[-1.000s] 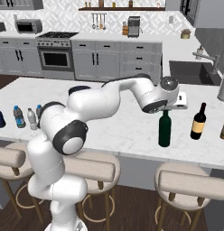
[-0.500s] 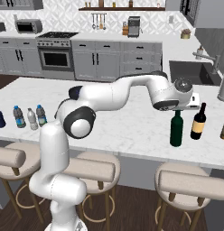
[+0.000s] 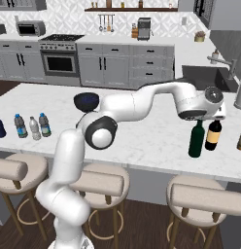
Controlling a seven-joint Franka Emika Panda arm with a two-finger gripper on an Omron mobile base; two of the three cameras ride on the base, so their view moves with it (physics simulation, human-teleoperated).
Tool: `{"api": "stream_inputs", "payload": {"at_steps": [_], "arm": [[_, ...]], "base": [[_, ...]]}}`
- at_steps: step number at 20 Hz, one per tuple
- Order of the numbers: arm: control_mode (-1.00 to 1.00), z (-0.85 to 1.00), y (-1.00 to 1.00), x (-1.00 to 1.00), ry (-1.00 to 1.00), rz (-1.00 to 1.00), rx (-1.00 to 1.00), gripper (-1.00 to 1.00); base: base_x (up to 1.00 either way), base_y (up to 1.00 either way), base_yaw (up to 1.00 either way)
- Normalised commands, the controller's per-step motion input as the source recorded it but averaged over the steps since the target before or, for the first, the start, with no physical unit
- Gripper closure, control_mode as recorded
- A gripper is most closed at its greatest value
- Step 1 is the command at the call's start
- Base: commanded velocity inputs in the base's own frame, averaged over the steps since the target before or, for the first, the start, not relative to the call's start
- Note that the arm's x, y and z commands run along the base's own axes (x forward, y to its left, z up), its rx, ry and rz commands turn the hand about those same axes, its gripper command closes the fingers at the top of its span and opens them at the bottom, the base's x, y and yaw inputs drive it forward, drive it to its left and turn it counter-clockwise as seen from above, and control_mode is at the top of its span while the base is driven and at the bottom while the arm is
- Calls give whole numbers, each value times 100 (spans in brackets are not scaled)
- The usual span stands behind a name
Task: Move the plastic bottles in the middle to the plastics group, and the glass bottles in the middle to the glass group.
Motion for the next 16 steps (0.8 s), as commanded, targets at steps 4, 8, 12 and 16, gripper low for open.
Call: {"api": "stream_inputs", "payload": {"at_steps": [4, 8, 12, 16], "arm": [[-100, -40, 2, 15, -6, 0, 0, 100], [-100, -62, 28, 0, 0, 0, -2, 100], [-100, -51, 12, 7, 0, 0, -6, 100], [-100, -20, 1, 30, -4, 0, -5, 100]], "base": [[0, 0, 0], [0, 0, 0], [0, 0, 0], [0, 0, 0]]}}
